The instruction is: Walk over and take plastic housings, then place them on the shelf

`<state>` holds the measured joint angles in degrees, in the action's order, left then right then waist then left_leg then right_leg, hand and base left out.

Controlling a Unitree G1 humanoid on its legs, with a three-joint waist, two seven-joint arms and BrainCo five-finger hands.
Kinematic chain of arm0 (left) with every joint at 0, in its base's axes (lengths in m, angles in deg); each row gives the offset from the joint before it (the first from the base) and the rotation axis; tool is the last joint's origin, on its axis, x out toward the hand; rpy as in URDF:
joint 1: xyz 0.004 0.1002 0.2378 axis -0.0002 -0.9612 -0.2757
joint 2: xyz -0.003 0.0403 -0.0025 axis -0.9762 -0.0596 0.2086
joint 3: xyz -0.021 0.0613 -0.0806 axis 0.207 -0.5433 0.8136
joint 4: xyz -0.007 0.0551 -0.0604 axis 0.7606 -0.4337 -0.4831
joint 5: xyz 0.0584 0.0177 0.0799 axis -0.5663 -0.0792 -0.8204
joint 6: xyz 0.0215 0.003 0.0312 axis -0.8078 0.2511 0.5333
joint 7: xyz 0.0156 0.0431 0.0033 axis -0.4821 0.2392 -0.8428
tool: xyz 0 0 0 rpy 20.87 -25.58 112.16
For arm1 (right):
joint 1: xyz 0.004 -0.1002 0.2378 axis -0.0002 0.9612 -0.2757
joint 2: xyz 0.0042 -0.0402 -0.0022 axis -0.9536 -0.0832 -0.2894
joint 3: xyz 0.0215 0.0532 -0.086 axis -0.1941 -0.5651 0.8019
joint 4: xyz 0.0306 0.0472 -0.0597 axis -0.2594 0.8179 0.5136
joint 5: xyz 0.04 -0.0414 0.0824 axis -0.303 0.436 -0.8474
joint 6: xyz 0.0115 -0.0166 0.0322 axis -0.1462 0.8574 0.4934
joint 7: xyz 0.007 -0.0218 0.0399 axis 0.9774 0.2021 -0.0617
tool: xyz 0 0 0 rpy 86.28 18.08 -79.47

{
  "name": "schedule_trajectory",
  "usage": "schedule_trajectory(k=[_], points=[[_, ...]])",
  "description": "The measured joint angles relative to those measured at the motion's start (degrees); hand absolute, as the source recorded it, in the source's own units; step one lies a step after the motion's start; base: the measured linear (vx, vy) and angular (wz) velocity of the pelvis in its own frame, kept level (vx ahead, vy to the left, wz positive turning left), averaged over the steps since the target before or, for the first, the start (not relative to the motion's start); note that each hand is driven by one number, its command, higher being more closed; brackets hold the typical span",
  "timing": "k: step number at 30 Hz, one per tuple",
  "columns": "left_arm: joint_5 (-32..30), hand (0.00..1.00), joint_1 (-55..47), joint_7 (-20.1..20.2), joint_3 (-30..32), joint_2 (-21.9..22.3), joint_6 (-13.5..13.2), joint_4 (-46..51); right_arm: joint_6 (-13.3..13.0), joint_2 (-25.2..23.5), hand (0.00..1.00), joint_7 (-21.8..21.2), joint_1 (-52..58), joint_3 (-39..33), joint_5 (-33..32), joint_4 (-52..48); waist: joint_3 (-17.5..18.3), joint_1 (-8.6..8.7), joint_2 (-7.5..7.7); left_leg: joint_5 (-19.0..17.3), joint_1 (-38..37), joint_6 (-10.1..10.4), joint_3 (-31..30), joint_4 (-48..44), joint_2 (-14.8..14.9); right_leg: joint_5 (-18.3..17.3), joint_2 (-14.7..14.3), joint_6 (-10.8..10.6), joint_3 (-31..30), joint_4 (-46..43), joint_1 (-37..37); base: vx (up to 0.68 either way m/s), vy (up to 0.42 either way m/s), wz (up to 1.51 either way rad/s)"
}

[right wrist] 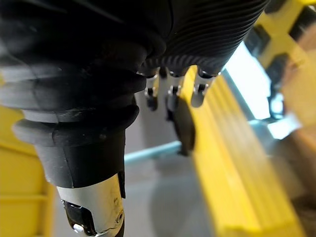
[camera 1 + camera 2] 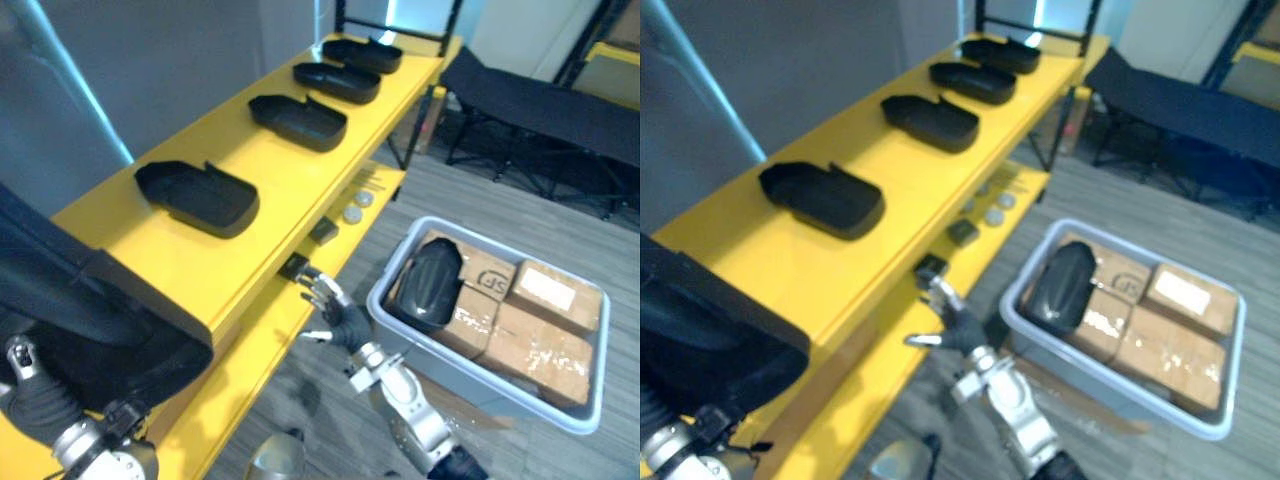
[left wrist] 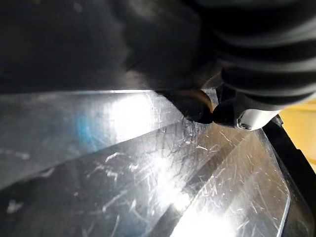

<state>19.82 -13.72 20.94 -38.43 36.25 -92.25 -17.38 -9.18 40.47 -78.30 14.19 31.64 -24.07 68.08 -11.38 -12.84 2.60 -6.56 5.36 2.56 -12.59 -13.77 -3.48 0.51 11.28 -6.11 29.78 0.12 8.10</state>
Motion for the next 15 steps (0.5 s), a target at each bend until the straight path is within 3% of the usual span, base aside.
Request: schedule_trajectory(k=[3, 9, 12, 15], points=[[-0.17, 1.0, -0.56, 0.0, -0.94, -0.26, 0.3, -0.37, -0.08, 0.58, 0.0, 1.16, 0.72, -1.86, 1.09, 0.01, -0.41, 0.18, 0.64, -0.99, 0.0, -0.35, -0.02, -0.88, -0.11, -1.85, 0.79, -0.15, -0.16, -2.74, -0.33, 0.01, 0.061, 0.11], [0.21, 1.0, -1.44, -0.62, -1.2, -0.33, 2.39, -4.14, -0.28, 2.6, 0.0, -0.63, 1.11, -4.17, 1.23, 0.01, -0.71, 0.91, 0.2, -1.41, 0.03, -0.36, -1.29, -2.54, -0.29, -4.24, 0.86, 0.52, 0.99, -5.92, 0.25, 0.0, 0.005, 0.16], [2.87, 1.0, -1.47, 2.37, -1.51, -0.3, 2.42, -6.51, -0.25, 2.64, 0.0, -0.28, 3.82, -7.85, 1.09, -0.04, -1.37, 1.01, 0.06, -0.87, 1.01, -0.28, -3.78, -2.81, -1.08, -6.29, 0.59, -0.38, 6.4, -6.36, 3.34, 0.0, -0.056, 0.91], [4.93, 1.0, -3.2, 5.66, -2.02, -0.24, 2.32, -7.16, -0.28, 3.28, 0.0, 1.06, 6.58, -10.89, 1.61, 0.01, -2.19, 0.93, -0.28, -0.43, 2.95, -0.51, -0.75, -4.45, -0.82, -6.95, 0.41, -0.81, 9.85, -6.65, 5.41, -0.01, -0.007, 0.82]])
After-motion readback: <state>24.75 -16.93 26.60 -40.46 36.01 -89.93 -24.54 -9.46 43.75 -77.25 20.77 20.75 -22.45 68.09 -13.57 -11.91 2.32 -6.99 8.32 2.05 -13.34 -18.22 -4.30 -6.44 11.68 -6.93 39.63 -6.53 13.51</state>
